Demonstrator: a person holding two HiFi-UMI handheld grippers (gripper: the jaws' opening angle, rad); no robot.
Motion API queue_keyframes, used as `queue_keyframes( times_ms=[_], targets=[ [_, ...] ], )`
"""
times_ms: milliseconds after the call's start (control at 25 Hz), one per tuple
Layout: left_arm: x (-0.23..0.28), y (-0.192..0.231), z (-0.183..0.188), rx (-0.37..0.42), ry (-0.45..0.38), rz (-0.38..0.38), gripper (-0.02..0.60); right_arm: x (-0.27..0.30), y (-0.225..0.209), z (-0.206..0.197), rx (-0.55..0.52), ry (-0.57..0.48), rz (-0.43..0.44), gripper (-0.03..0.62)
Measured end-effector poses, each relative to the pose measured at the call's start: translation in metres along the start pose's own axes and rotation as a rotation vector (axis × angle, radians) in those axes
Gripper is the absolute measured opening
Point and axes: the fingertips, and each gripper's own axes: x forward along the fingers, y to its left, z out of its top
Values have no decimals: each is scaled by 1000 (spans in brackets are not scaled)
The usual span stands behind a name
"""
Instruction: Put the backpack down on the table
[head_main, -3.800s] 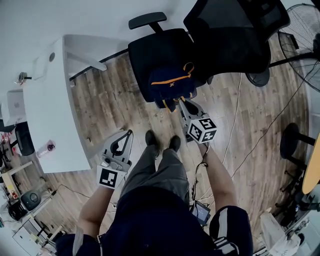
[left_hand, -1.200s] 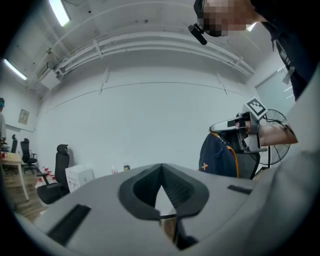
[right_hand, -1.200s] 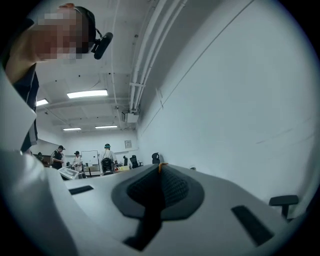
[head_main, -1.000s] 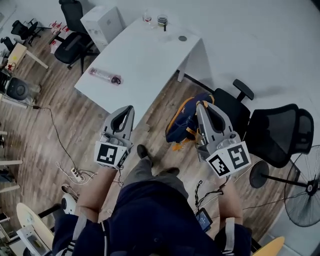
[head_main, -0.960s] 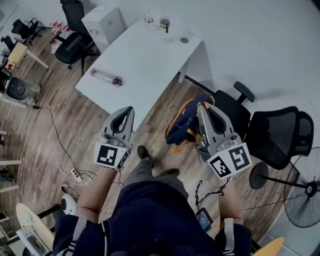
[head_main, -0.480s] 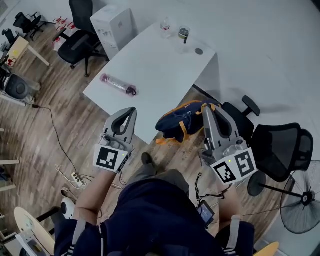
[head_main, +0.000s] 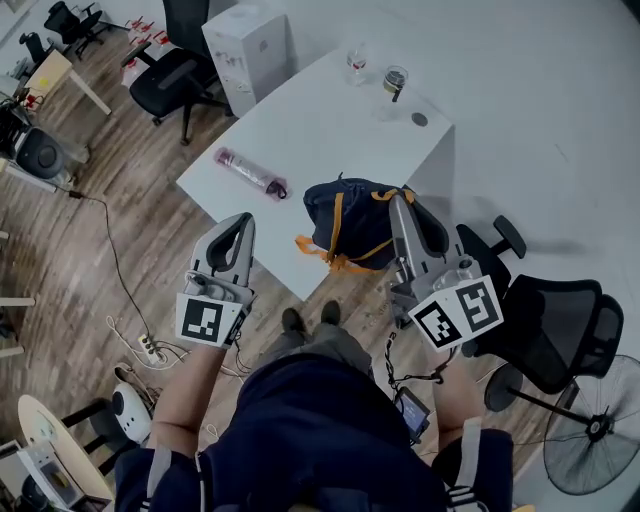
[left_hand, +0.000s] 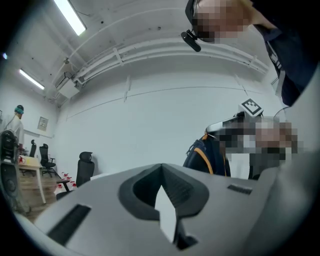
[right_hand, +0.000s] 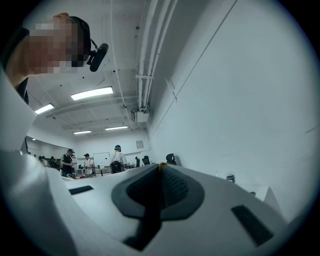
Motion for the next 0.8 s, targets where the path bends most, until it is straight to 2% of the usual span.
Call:
queue_keyframes(
  times_ms=[320,600,800],
  targets=[
    [8,15,2,-5,3,86,3,35,-10,-10,5,45,82,3],
    [12,24,11,-2,-11,131,3,52,-9,14,-40,12,137,3],
    [19,27,13,3,-17,151,3,78,-21,12,-60,30,157,3]
  ],
)
